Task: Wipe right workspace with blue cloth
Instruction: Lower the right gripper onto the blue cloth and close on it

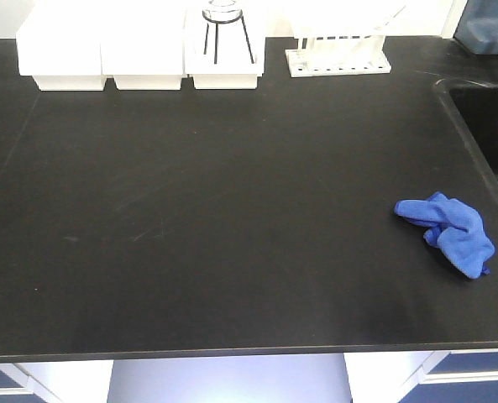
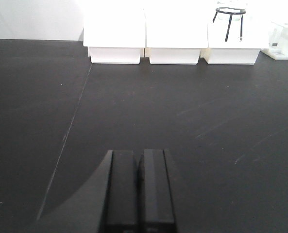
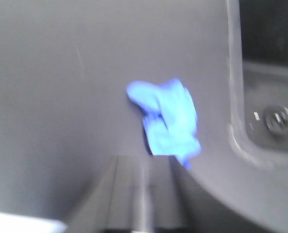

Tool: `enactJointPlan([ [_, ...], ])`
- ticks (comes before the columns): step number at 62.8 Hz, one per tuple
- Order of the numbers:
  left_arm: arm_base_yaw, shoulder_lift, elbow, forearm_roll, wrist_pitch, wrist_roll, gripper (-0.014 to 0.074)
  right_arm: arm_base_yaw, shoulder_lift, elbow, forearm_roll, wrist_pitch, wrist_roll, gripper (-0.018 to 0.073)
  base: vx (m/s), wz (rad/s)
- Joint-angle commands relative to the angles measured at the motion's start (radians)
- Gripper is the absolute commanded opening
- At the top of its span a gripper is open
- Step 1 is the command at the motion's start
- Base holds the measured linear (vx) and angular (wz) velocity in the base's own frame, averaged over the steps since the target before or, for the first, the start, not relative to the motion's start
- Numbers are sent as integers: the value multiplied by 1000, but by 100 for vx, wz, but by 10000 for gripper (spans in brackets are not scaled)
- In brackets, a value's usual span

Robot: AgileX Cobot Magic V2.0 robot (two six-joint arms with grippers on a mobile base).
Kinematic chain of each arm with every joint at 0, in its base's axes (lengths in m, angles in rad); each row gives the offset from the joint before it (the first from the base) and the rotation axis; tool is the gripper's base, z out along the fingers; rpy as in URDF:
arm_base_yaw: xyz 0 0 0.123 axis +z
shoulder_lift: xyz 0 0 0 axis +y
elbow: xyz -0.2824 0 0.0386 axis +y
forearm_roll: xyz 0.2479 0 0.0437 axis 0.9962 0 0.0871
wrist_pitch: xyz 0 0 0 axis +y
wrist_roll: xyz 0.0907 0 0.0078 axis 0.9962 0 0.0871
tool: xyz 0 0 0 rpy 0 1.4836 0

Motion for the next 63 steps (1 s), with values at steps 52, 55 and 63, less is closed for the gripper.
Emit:
enactJointPlan([
  [52, -7, -16, 30, 1, -79, -8, -6, -8, 663, -34, -205, -400, 311, 569, 0, 0],
  [55, -7, -16, 30, 1, -79, -8, -6, -15, 705, -34, -205, -435, 312, 569, 0, 0],
  [63, -7, -16, 30, 1, -79, -8, -6, -38, 781, -34, -210, -512, 316, 567, 0, 0],
])
